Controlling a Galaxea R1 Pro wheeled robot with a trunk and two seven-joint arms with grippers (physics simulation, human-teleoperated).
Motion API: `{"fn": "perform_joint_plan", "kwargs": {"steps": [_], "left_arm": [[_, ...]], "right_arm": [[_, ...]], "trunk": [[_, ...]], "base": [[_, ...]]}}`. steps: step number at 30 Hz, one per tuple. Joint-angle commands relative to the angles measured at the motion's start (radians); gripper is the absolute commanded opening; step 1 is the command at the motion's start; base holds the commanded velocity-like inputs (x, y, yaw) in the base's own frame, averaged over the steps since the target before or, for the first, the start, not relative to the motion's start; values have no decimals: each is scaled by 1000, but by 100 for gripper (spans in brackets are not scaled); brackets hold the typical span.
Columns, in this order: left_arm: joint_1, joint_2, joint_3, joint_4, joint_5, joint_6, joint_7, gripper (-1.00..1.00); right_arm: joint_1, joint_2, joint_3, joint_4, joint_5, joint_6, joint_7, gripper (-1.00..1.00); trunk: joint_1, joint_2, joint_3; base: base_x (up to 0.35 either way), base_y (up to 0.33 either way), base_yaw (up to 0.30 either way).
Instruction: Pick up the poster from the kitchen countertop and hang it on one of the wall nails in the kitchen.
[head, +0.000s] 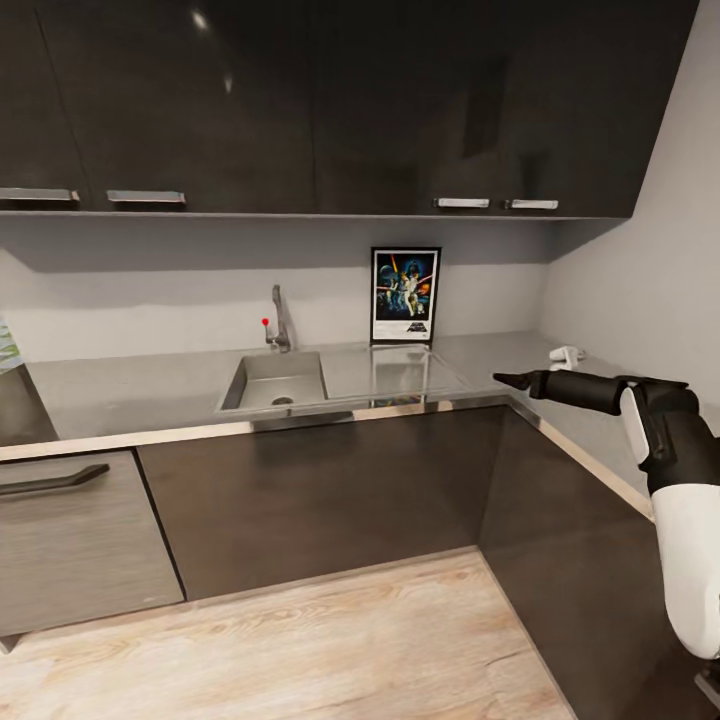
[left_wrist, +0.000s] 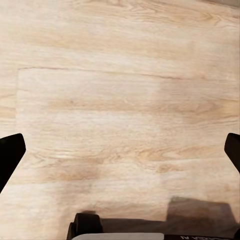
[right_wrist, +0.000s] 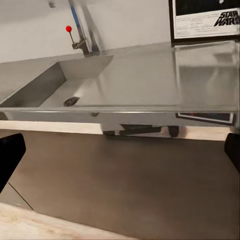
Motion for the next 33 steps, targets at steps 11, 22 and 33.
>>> {"fn": "perform_joint_plan", "kwargs": {"steps": [11, 22, 33], "left_arm": [[0, 2, 2, 0, 0, -2, -3, 100], [0, 2, 2, 0, -1, -2, -4, 100], [0, 2, 2, 0, -1, -2, -3, 100]], "right_arm": [[-3, 1, 7, 46, -2, 2, -28, 100], [-3, 2, 10, 64, -3, -62, -23, 100], [-126, 1, 10, 246, 7, -63, -24, 100]], "trunk": [[0, -1, -1], [0, -1, -1], [0, -1, -1]], "base": [[88, -3, 0], [307, -92, 0], [274, -222, 0]]}}
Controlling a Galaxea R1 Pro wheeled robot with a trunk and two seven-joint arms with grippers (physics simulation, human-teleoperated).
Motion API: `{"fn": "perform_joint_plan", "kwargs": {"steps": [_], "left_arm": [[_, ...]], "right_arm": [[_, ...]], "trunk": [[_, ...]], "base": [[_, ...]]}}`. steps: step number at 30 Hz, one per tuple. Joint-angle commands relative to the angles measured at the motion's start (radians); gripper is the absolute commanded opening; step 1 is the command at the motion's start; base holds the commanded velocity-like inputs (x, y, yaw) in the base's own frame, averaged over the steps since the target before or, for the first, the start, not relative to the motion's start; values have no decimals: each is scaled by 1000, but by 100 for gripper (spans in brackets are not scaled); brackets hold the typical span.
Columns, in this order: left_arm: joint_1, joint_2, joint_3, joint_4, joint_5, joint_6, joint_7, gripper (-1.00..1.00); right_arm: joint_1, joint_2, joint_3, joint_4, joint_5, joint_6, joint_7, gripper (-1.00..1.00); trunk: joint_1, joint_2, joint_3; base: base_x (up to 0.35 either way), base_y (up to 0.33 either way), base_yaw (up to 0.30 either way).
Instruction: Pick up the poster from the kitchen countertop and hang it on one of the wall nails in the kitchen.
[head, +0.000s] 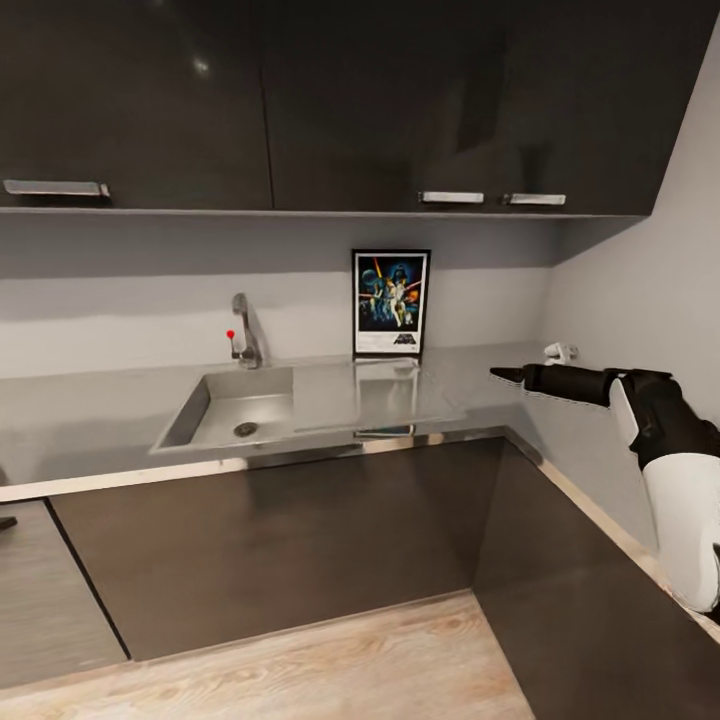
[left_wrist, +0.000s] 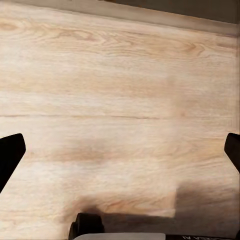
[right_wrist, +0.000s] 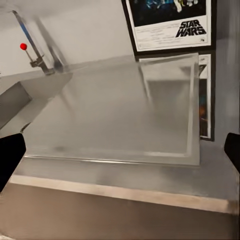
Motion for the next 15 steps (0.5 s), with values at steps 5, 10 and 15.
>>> {"fn": "perform_joint_plan", "kwargs": {"steps": [5, 10, 15], "left_arm": [[0, 0, 12, -1, 0, -1, -5, 100], [0, 0, 32, -1, -1, -1, -5, 100], [0, 0, 36, -1, -1, -1, -5, 100]], "right_arm": [[-48, 11, -1, 83, 3, -15, 12, 100], [-55, 18, 0, 96, 3, -28, 50, 100], [-57, 19, 1, 98, 3, -31, 61, 100]], "trunk": [[1, 0, -1], [1, 0, -1], [1, 0, -1]], "base": [[266, -230, 0], [304, -89, 0], [125, -18, 0]]}}
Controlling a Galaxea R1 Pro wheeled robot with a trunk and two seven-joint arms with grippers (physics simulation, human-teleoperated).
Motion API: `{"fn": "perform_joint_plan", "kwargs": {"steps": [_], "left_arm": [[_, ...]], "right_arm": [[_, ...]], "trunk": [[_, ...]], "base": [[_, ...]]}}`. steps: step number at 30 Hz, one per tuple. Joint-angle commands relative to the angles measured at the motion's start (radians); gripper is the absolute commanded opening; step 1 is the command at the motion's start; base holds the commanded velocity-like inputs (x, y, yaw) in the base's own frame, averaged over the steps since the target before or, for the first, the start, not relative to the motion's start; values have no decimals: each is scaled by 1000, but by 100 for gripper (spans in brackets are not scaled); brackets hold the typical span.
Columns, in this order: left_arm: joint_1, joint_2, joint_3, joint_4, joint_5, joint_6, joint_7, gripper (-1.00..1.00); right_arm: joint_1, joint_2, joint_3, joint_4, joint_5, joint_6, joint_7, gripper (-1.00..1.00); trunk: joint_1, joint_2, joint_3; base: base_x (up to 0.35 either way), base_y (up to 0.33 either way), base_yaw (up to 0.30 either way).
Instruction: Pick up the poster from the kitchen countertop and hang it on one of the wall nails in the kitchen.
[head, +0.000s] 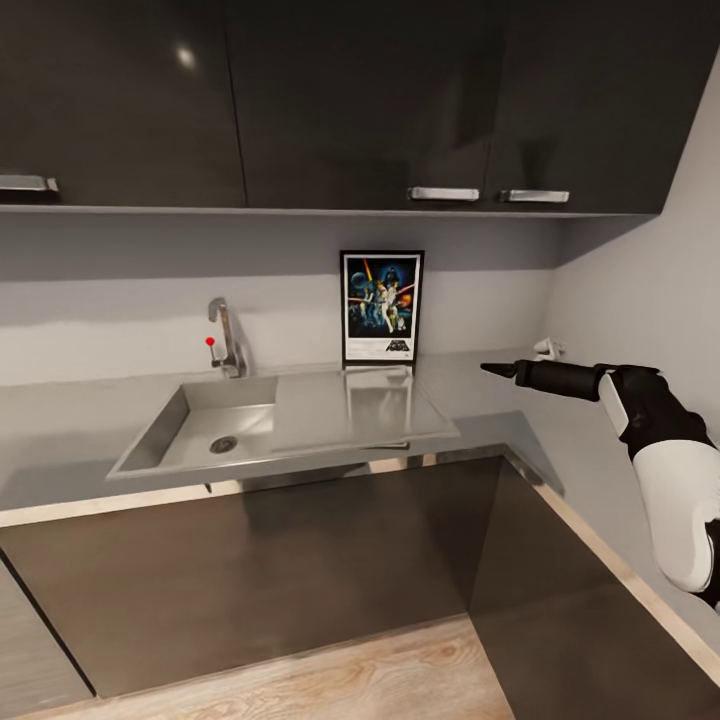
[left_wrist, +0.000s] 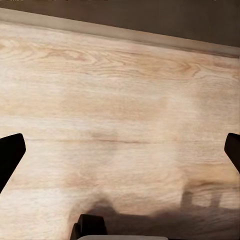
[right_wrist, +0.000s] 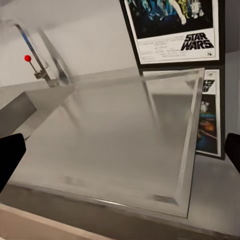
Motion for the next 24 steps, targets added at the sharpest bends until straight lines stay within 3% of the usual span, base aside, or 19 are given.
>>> {"fn": "perform_joint_plan", "kwargs": {"steps": [1, 7, 17, 24], "left_arm": [[0, 0, 3, 0, 0, -2, -5, 100], [0, 0, 3, 0, 0, -2, -4, 100], [0, 0, 3, 0, 0, -2, -4, 100], [0, 1, 4, 0, 0, -2, -4, 100]], "right_arm": [[-1, 1, -4, -1, 2, 7, 6, 100], [-1, 1, -4, -1, 2, 7, 7, 100], [0, 0, -4, -2, 2, 7, 7, 100], [0, -1, -5, -2, 1, 7, 7, 100]], "trunk": [[0, -1, -1], [0, -1, -1], [0, -1, -1], [0, -1, -1]], "base": [[42, -6, 0], [108, -72, 13], [32, -24, 246], [20, -6, 70]]}}
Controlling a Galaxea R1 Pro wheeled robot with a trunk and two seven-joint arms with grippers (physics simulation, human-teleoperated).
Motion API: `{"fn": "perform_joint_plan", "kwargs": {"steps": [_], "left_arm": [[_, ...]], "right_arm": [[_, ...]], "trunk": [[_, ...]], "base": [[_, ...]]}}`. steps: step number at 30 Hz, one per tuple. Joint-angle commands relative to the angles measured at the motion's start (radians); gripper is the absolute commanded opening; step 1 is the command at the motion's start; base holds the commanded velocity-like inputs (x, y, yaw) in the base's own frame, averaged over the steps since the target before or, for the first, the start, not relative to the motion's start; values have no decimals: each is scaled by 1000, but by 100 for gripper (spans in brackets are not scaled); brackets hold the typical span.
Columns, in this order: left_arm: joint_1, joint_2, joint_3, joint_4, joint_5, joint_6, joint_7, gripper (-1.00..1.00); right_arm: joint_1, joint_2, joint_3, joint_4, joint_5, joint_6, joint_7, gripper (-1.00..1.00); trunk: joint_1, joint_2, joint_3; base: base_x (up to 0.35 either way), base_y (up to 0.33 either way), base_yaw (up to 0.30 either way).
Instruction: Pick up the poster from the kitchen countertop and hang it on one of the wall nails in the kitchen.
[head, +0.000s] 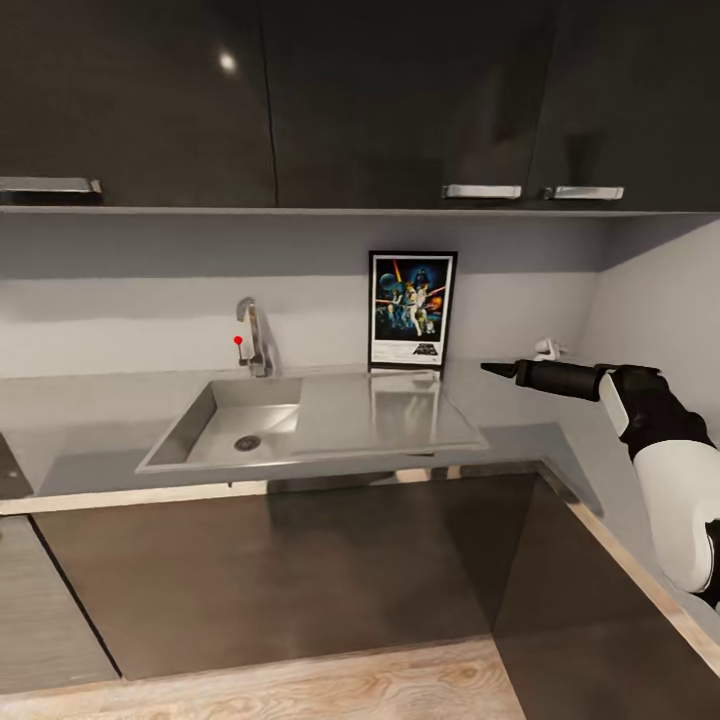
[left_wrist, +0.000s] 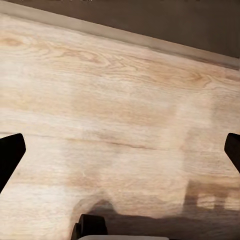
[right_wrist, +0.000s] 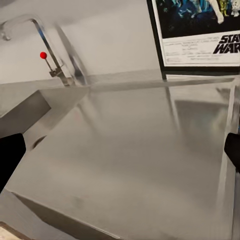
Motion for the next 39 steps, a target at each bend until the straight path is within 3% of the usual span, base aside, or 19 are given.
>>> {"fn": "perform_joint_plan", "kwargs": {"steps": [1, 29, 39], "left_arm": [[0, 0, 2, 0, 0, -2, -5, 100], [0, 7, 4, 0, 0, -2, -6, 100], [0, 7, 26, 0, 0, -2, -6, 100]], "right_arm": [[-1, 0, -4, -1, 2, 8, 5, 100], [-1, -4, -9, -1, -6, 7, 5, 100], [-1, -4, -9, -1, -7, 7, 5, 100]], "trunk": [[0, 0, -1], [0, 0, -1], [0, 0, -1]], "base": [[114, -39, 24], [159, -45, 3], [140, -83, 0]]}}
